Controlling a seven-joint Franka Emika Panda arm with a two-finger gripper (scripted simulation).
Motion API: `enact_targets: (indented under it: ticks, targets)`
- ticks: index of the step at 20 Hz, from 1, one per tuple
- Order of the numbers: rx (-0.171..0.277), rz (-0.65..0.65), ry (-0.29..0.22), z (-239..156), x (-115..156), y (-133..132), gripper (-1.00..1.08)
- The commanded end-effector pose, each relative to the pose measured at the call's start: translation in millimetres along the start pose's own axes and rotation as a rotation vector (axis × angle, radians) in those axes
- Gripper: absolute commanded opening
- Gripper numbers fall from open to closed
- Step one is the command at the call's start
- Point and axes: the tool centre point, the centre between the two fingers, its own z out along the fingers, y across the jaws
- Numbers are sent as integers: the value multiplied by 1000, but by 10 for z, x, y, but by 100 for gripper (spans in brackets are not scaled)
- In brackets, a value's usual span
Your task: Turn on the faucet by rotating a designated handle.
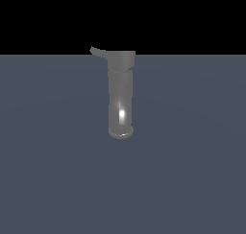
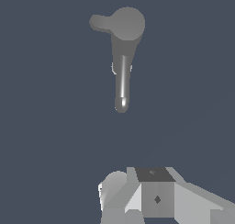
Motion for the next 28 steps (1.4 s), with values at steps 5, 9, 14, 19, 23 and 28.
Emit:
enact_targets:
  ticks: [5,9,14,19,23,28]
  targets:
    - [15,47,-3,21,109,-10,-100]
    - [30,101,-6,48,231,-23,-100]
    - [54,197,-15,106,443,-48,-100]
    - [78,316,-29,196,700,-81,-100]
    - [92,414,-43,285,906,-111,-100]
    - [102,539,-60,416,1161,-152,-100]
